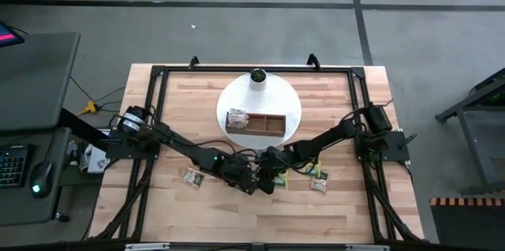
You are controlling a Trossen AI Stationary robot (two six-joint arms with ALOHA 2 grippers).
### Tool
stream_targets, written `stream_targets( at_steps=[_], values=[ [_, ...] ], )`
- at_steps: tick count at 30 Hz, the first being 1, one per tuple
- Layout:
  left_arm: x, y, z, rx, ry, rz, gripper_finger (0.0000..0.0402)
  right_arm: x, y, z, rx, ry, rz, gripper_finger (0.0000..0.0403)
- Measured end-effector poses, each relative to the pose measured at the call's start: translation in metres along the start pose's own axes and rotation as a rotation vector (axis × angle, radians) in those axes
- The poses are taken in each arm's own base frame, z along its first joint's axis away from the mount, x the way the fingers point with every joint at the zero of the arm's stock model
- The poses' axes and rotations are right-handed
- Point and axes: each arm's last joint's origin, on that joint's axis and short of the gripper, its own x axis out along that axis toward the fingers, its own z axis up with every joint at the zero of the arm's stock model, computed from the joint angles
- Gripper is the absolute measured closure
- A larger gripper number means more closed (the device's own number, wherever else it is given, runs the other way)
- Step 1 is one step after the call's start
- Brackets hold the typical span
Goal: Pick & Place Tea
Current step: Put the yellow tea bag into the middle section of the wooden organizer
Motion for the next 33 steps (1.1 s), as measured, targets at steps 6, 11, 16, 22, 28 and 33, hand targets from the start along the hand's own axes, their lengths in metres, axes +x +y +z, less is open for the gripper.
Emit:
stream_targets(
  at_steps=[6, 11, 16, 22, 28, 33],
  values=[
    [0.0074, -0.0043, 0.0004, 0.006, 0.01, -0.06, 0.022, -0.0004, 0.0012, -0.0054, -0.037, 0.043, -0.014, 0.0402],
    [0.0083, -0.0046, 0.0, 0.006, 0.0, -0.059, 0.022, -0.0003, 0.0013, -0.0054, -0.045, 0.039, -0.012, 0.0402],
    [0.0085, -0.0038, 0.0001, 0.028, -0.006, -0.051, 0.0247, -0.0003, 0.0014, -0.0053, -0.052, 0.038, -0.011, 0.0402],
    [0.0095, -0.0029, 0.0002, 0.053, -0.015, -0.045, 0.0369, -0.0002, 0.002, -0.0053, -0.054, 0.034, -0.007, 0.0402],
    [0.0095, -0.0025, 0.0003, 0.077, -0.02, -0.04, 0.0396, -0.0003, 0.0029, -0.0052, -0.055, 0.036, 0.004, 0.0402],
    [0.009, -0.0009, -0.0002, 0.112, -0.008, -0.023, 0.04, -0.0068, 0.0061, -0.0024, -0.061, 0.031, 0.03, 0.0402]
  ],
)
